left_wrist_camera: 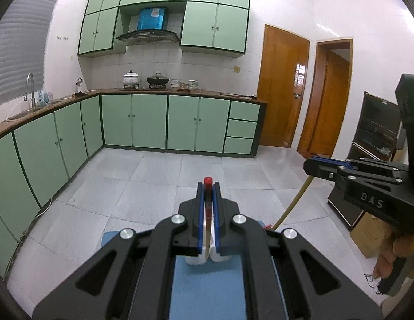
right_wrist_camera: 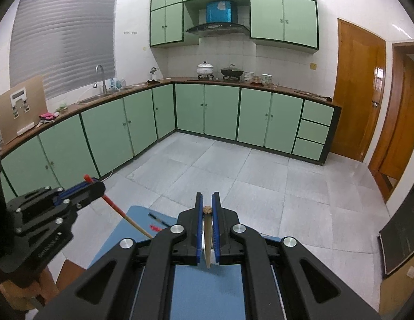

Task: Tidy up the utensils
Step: 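Carry both chopsticks to the white holder and insert them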

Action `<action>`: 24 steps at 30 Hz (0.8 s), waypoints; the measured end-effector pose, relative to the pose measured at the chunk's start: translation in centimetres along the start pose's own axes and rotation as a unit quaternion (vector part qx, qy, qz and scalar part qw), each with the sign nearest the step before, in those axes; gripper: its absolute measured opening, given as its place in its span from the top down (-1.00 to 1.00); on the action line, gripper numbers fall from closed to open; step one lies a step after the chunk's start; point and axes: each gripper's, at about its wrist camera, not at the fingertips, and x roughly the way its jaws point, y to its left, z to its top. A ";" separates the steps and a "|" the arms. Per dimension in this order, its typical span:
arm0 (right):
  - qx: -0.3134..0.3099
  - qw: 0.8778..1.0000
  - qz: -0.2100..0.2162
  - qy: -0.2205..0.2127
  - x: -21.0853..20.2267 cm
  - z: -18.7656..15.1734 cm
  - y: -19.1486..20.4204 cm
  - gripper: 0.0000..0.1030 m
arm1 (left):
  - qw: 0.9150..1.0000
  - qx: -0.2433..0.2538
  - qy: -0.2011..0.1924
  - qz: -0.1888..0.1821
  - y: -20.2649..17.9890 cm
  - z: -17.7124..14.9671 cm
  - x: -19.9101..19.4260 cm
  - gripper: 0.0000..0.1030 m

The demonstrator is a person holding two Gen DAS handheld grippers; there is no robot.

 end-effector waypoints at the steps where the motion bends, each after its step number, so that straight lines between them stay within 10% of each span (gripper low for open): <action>1: 0.002 1.000 -0.001 0.000 0.6 0.1 -0.2 0.87 | 1.000 0.000 0.001 0.000 0.0 0.1 0.9 0.90; 24: 0.013 1.000 -0.004 0.008 10.5 -0.3 -3.5 0.88 | 1.000 0.005 -0.007 -0.007 1.5 0.9 9.9 0.90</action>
